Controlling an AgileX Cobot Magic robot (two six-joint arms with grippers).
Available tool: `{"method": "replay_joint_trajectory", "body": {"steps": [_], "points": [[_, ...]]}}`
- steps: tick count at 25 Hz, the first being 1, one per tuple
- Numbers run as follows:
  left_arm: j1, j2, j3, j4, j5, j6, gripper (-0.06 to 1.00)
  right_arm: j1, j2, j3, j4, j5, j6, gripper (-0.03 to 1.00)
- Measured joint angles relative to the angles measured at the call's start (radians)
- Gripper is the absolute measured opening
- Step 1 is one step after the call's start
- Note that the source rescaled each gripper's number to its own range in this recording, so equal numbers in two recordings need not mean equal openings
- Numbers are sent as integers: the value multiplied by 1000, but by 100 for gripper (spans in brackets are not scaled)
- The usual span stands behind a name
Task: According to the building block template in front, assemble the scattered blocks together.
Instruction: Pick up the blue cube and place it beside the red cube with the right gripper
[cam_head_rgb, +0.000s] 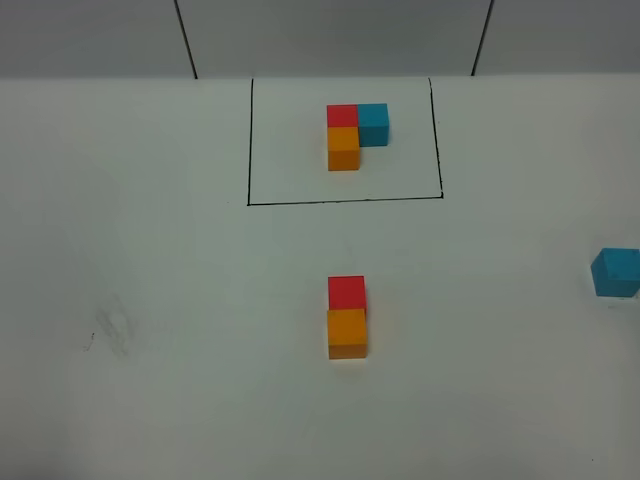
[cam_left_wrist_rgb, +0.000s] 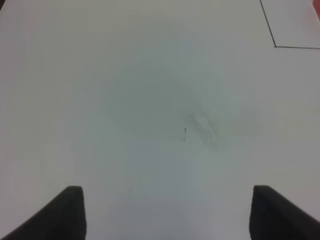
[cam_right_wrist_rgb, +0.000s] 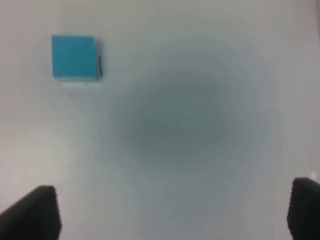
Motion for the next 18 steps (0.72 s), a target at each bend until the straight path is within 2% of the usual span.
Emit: {"method": "replay_joint_trajectory", "body": {"steps": [7, 11, 18], "points": [[0, 0, 0, 0, 0, 0, 52, 0, 174, 0, 102, -140, 5, 86], [0, 0, 0, 0, 0, 0, 52, 0, 266, 0, 113, -220, 6, 85], [0, 0, 0, 0, 0, 0, 52, 0, 410, 0, 116, -287, 6, 85]]}}
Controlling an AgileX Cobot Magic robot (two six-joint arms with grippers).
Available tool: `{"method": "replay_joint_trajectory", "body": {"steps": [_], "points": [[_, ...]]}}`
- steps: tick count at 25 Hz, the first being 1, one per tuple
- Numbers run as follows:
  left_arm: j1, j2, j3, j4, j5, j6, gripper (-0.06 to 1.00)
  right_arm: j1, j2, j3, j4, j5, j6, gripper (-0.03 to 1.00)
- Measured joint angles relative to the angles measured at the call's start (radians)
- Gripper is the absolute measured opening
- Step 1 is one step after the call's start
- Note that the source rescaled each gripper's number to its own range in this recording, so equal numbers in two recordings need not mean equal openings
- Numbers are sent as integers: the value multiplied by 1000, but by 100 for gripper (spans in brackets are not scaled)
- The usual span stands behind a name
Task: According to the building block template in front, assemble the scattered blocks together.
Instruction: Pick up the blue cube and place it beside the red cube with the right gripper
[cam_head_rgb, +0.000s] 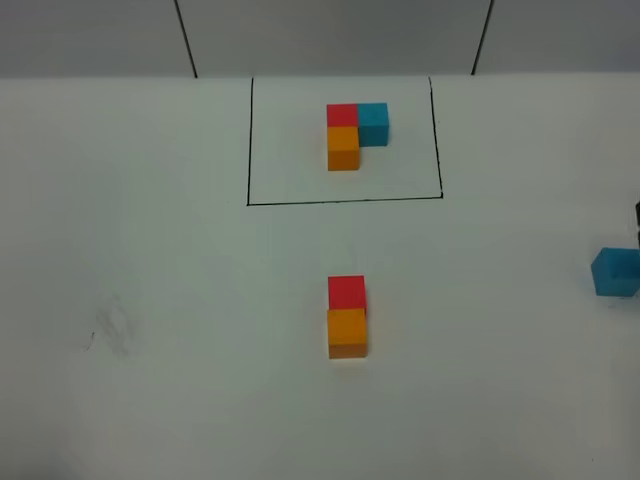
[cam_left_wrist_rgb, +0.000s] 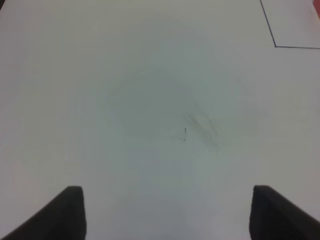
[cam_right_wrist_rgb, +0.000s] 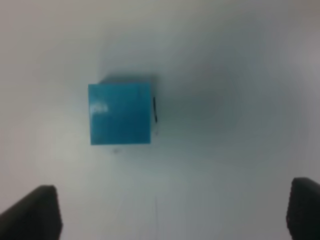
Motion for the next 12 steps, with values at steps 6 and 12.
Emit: {"method": "replay_joint_trajectory", "body": {"steps": [6, 12], "points": [[0, 0, 0, 0, 0, 0, 52, 0, 66, 4, 4, -77, 0, 83], [0, 0, 0, 0, 0, 0, 52, 0, 93, 51, 30, -168, -2, 82]]}}
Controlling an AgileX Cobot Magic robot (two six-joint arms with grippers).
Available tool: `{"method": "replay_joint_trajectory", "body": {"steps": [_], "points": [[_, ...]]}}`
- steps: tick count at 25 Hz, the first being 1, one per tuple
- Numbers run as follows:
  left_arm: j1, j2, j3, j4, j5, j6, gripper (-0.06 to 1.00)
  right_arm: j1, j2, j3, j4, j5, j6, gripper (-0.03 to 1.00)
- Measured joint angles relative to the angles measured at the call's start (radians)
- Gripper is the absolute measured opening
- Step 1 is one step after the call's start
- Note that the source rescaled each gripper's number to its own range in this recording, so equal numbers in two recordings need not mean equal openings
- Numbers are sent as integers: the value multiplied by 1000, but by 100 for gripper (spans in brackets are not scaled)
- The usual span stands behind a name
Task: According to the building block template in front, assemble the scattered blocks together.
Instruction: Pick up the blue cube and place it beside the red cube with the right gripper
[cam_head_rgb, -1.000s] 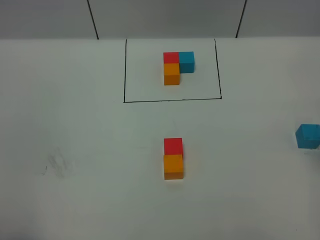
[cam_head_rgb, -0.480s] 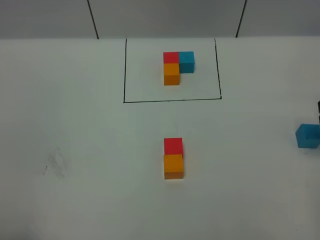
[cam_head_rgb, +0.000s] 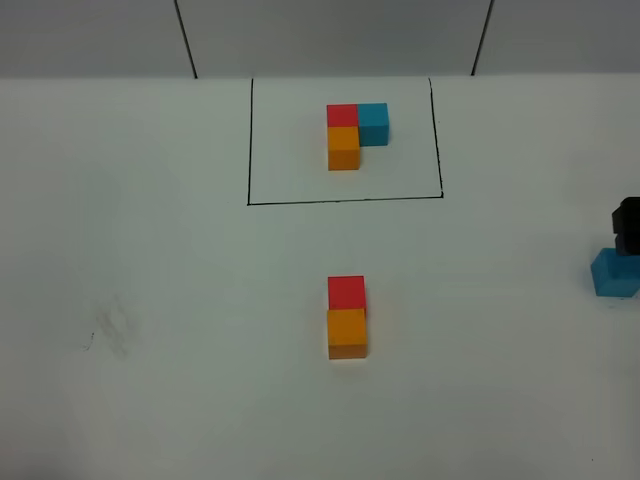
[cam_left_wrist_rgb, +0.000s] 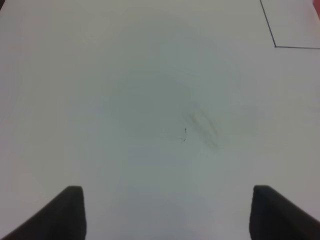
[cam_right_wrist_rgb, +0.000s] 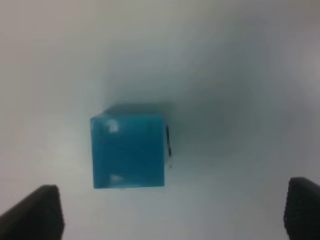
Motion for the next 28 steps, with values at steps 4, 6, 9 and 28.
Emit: {"method": "replay_joint_trajectory", "body": {"steps": [4, 6, 9, 28], "points": [[0, 0, 0, 0, 0, 0, 52, 0, 43, 6, 12, -14, -22, 81], [0, 0, 0, 0, 0, 0, 52, 0, 70, 6, 28, -27, -37, 81], [0, 0, 0, 0, 0, 0, 52, 4, 109, 6, 60, -50, -68, 81], [0, 0, 0, 0, 0, -2, 52, 63, 252, 6, 77, -191, -93, 69]]}}
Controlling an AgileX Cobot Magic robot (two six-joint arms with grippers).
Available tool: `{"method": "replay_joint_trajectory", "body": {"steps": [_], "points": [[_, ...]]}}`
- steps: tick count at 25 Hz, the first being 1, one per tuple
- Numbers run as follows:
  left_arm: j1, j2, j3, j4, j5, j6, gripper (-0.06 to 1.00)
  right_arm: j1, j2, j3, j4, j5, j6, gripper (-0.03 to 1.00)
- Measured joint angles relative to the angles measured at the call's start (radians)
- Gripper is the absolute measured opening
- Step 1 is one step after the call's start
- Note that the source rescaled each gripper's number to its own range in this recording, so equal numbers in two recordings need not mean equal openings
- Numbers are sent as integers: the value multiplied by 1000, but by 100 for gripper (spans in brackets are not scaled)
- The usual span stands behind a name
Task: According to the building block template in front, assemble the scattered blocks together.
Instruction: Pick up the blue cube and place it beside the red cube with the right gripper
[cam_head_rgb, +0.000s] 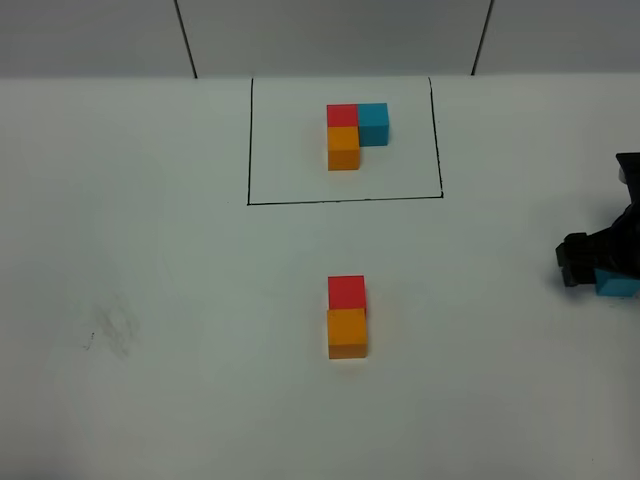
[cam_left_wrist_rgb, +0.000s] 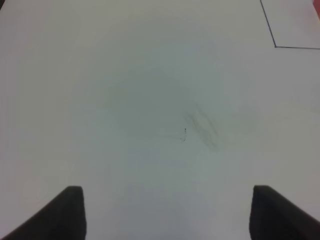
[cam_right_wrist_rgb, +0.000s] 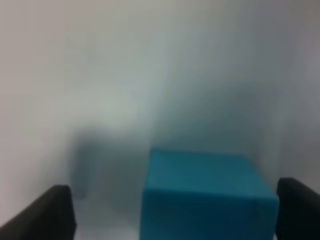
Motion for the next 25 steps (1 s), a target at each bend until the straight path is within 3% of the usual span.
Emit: {"method": "replay_joint_trajectory", "body": {"steps": [2, 5, 10, 14, 19, 25], "points": [[0, 0, 0, 0, -1, 0, 52, 0, 0, 0, -7, -3, 0, 52], [0, 0, 0, 0, -1, 0, 52, 0, 0, 0, -34, -10, 2, 14], [0, 0, 0, 0, -1, 0, 52, 2, -29, -24, -49, 27, -13, 16], [0, 0, 0, 0, -1, 0, 52, 47, -127, -90, -49, 140, -117, 16], [0, 0, 0, 0, -1, 0, 52, 223, -222, -163, -55, 284, -352, 16], [0, 0, 0, 0, -1, 0, 52, 490, -200, -235, -80, 346, -599, 16]]}}
